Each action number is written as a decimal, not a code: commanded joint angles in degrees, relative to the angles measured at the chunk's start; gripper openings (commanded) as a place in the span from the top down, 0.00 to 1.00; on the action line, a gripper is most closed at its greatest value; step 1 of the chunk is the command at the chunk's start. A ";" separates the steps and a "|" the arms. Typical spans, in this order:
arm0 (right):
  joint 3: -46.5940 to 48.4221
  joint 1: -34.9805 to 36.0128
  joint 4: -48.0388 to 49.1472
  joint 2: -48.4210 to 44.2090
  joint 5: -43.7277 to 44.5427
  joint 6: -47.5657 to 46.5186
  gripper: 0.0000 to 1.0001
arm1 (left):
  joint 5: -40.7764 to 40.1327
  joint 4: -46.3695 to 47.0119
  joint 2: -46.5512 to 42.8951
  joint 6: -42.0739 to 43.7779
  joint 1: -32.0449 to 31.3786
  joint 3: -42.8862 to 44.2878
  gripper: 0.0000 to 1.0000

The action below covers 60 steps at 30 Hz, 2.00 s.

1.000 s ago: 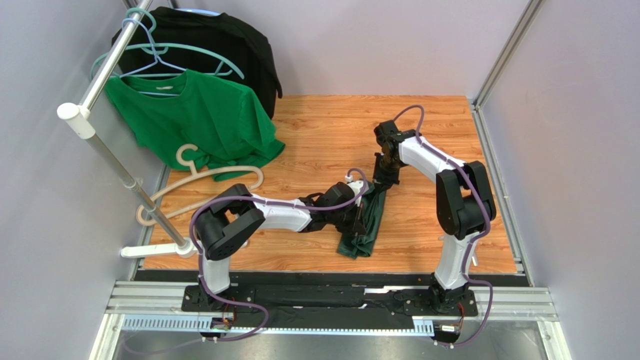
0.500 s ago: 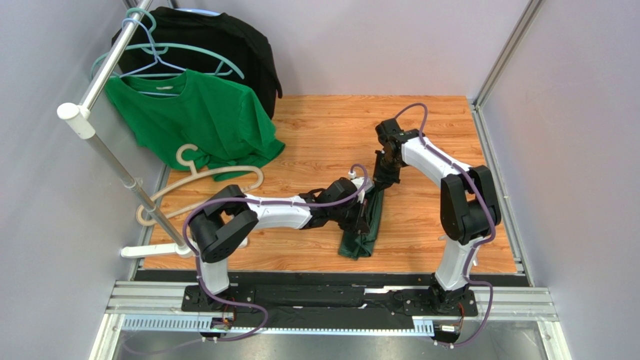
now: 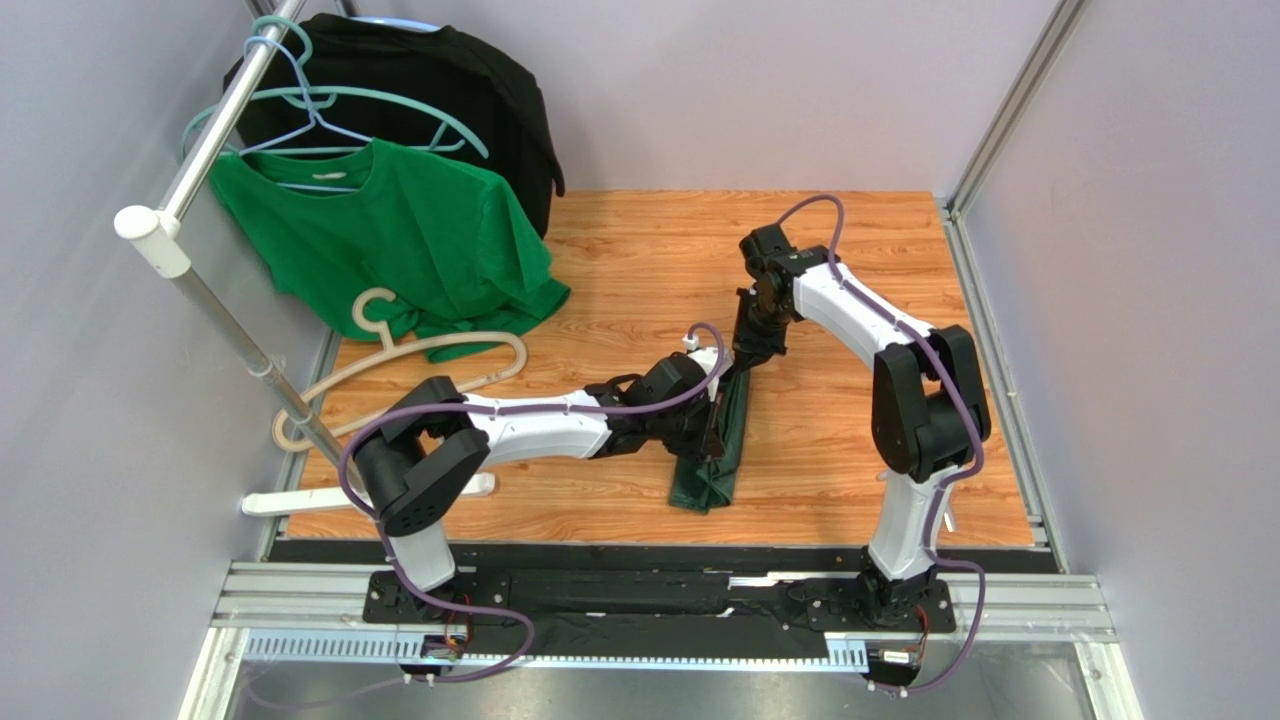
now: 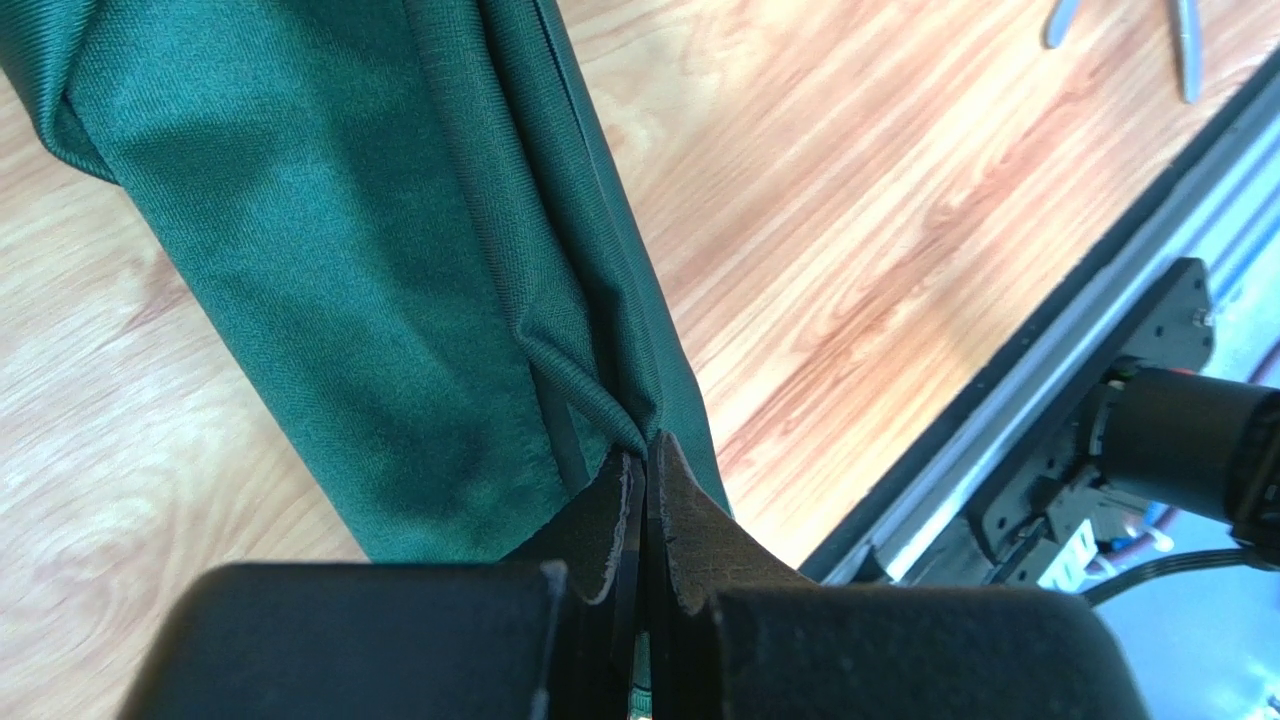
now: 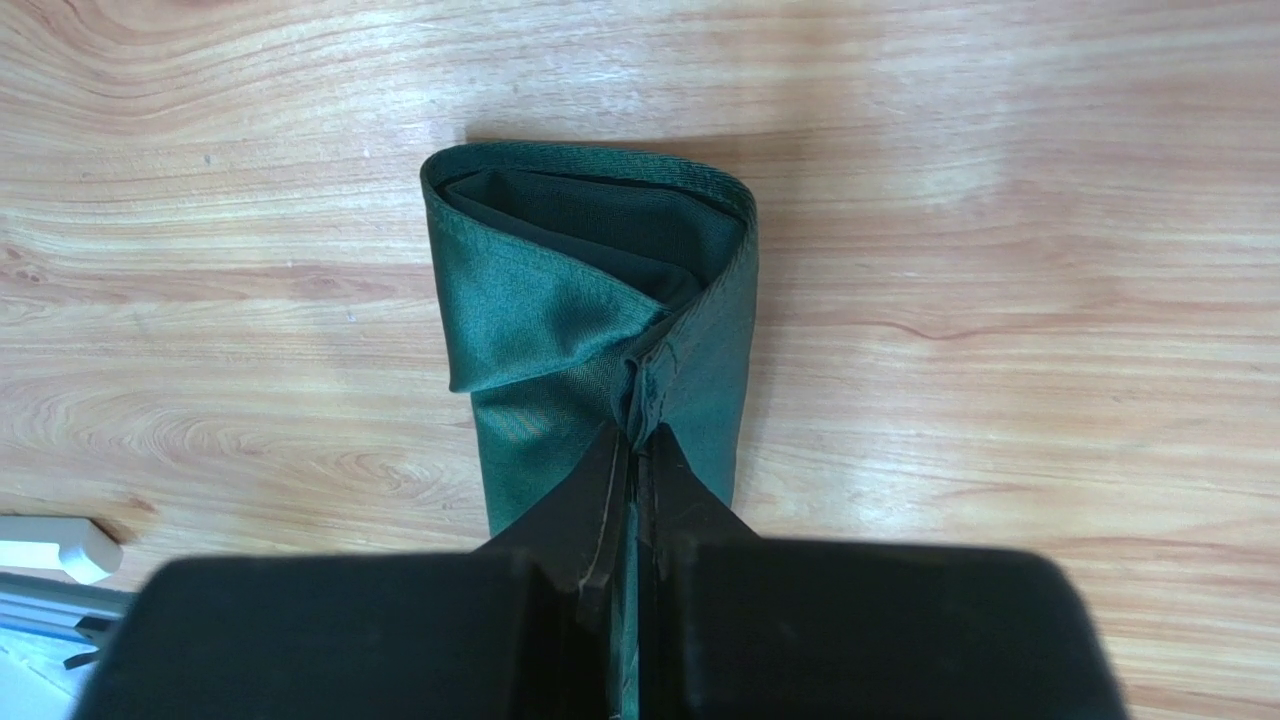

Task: Fold the napkin into a case and place the utensils inside
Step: Fold the 2/3-rectangle-folded napkin at the center of the board.

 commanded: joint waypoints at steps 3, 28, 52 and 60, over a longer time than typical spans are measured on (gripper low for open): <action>3.62 0.93 0.68 2.76 -0.39 1.14 1.00 | -1.64 -0.90 -2.99 0.87 0.17 -3.38 1.00; 4.85 1.55 -0.73 4.95 0.49 6.15 1.00 | 7.33 -3.77 -6.95 3.85 12.54 0.29 0.42; 6.88 3.22 -2.13 5.57 -0.22 8.17 1.00 | 6.35 -7.40 11.33 3.33 15.64 9.53 0.91; 7.05 4.09 -1.69 5.84 -1.09 9.75 1.00 | 7.15 -6.17 12.56 1.83 14.32 11.28 0.95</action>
